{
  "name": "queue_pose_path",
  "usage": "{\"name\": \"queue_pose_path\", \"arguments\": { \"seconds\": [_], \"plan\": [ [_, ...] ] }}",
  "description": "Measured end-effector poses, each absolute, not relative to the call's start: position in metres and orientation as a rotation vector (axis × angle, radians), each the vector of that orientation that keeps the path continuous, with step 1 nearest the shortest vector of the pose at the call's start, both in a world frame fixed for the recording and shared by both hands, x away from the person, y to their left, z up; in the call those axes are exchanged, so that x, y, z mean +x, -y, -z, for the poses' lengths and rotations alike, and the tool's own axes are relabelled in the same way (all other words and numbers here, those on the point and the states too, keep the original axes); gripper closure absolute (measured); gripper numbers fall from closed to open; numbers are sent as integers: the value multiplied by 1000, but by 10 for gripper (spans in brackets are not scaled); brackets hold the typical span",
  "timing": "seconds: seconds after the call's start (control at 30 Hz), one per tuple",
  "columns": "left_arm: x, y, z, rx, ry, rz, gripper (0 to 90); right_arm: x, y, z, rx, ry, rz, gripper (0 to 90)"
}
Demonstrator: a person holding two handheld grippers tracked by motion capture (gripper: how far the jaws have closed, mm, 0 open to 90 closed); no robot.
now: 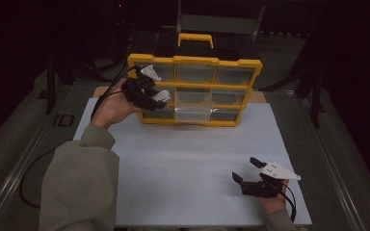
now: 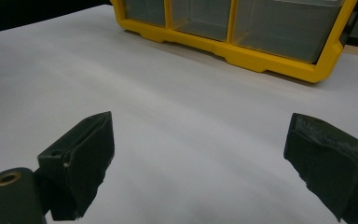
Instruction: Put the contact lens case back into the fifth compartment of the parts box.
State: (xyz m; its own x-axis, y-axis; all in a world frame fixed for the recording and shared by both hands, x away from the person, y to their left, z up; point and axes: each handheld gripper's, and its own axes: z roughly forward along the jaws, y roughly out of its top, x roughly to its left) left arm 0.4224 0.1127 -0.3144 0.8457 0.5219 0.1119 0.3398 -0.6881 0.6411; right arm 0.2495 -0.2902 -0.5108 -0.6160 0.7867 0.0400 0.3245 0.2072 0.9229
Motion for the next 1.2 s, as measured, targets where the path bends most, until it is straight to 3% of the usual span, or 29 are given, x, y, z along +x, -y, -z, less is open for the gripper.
{"name": "queue_pose_path", "arguments": {
  "seconds": [1.2],
  "plan": [
    [444, -56, 312, 2382, -625, -382, 492, 251, 293, 510, 1040, -2039, -1415, 87]
  ]
}}
